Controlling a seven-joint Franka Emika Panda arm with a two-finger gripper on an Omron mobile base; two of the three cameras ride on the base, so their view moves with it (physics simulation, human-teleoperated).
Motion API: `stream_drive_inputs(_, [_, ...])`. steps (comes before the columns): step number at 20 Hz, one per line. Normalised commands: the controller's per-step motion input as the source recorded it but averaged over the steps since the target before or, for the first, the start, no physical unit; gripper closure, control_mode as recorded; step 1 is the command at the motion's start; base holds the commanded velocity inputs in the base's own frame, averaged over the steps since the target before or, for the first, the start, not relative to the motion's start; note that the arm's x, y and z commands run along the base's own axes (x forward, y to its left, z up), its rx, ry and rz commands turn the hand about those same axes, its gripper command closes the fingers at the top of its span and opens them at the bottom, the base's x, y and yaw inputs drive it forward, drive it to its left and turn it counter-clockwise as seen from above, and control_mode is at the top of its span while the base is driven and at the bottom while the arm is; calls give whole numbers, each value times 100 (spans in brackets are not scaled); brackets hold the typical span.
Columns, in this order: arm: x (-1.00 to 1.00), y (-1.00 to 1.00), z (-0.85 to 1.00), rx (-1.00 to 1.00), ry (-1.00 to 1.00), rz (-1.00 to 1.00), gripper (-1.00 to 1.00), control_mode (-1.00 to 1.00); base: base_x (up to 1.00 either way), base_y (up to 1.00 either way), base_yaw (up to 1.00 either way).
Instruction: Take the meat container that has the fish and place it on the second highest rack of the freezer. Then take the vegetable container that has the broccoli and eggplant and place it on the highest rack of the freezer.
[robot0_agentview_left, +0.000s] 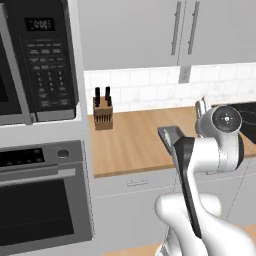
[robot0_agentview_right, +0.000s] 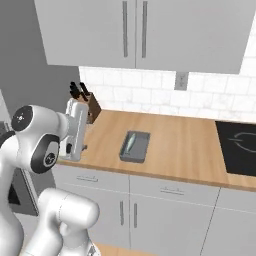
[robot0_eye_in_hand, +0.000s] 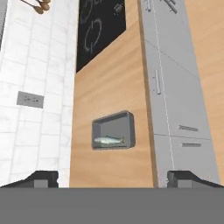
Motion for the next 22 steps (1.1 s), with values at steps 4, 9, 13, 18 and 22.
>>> stream_drive_inputs(4, [0,0,0,0,0,0,-100,100,35,-53,4])
stream_drive_inputs(9, [32,-74,-6,16,3,11,-100,-100,5,-13,1])
stream_drive_inputs(13, [95,-58,-53,19,24,22,-100,-100,0,0,0])
stream_drive_inputs(18, [94,-28,-78,14,28,33,-100,-100,0,0,0])
stream_drive_inputs(22, [77,2,-94,3,38,28,-100,-100,0,0,0])
